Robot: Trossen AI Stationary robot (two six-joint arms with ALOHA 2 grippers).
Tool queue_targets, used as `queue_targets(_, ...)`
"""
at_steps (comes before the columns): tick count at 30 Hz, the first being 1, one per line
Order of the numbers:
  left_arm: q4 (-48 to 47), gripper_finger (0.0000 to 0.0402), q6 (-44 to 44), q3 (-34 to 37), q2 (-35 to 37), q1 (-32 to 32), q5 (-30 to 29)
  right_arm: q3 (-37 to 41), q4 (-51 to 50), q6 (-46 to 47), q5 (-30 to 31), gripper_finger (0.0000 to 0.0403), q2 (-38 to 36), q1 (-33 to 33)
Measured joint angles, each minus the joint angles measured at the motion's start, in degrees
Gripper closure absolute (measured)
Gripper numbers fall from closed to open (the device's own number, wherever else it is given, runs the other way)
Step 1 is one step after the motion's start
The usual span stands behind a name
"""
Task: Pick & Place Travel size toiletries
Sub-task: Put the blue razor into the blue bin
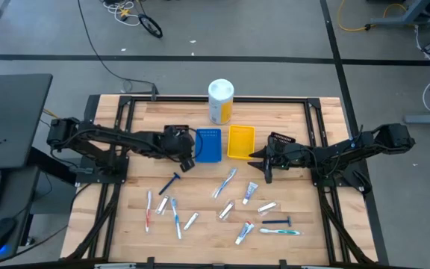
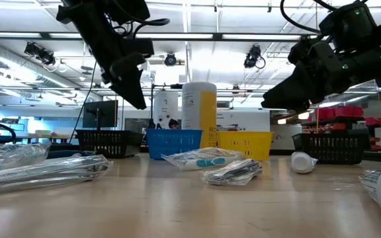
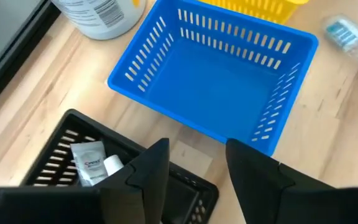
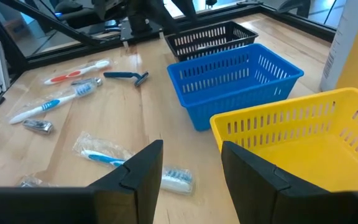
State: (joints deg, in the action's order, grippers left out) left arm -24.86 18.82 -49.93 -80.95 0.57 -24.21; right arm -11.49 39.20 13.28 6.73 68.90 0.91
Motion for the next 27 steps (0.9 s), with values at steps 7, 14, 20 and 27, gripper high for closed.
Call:
queue_targets(7, 0.04, 0.0238, 1.30, 0.02, 0.00, -2.26, 2.76, 0.00, 0.00, 0.00, -4.10, 0.0229, 0.00, 0.02)
queue_targets(14, 2.58, 0.0240, 2.00, 0.07, -0.01, -5.57, 6.19, 0.00, 0.00, -0.01, -4.43, 0.0229, 0.00, 1.18)
queue_targets(20, 2.88, 0.0240, 3.26, 0.07, -0.02, -8.74, 8.49, 0.00, 0.00, -0.13, -4.47, 0.0229, 0.00, 3.78)
queue_targets(27, -6.14, 0.0240, 17.44, 0.07, -0.02, -11.63, 9.00, 0.00, -0.02, -0.17, -4.45, 0.0229, 0.00, 7.04)
